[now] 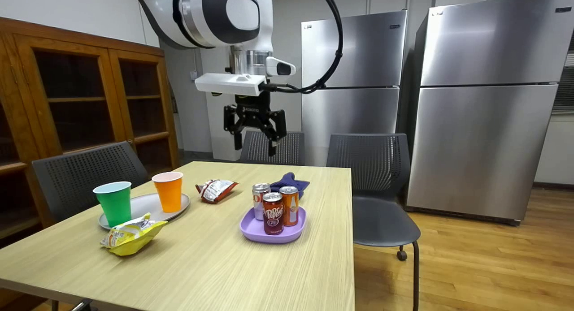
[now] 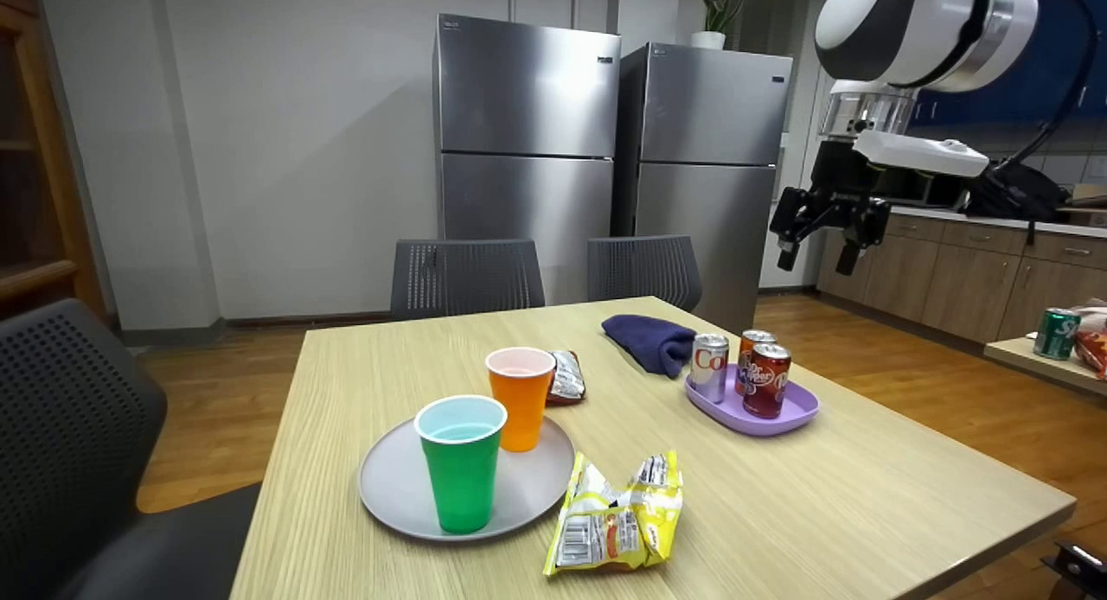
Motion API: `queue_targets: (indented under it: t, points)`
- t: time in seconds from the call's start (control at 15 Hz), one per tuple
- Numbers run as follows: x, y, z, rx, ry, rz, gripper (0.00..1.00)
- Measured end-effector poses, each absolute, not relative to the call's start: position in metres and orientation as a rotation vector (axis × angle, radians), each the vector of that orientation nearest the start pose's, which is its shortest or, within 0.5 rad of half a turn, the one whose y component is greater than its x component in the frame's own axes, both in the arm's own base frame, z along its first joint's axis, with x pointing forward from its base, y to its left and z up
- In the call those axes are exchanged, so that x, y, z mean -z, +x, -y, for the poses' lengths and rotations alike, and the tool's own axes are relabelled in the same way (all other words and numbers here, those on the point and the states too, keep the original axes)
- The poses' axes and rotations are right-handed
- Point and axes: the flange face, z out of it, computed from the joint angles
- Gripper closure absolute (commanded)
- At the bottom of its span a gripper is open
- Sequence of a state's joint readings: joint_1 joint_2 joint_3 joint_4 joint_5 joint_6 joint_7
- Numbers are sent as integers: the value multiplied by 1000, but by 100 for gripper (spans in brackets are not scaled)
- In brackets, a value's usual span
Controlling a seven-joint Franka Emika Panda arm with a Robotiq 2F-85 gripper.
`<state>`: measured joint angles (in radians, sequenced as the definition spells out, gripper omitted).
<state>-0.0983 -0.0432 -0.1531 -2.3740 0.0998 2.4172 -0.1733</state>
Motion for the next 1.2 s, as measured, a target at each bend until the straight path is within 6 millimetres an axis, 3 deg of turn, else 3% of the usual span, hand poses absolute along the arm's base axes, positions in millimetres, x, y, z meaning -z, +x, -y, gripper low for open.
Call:
queue_targets:
  t: [0.6, 1.2]
  points:
    - [-346, 433, 105, 133, -3058, -23, 0]
    - [-348, 424, 102, 132, -3053, 13, 0]
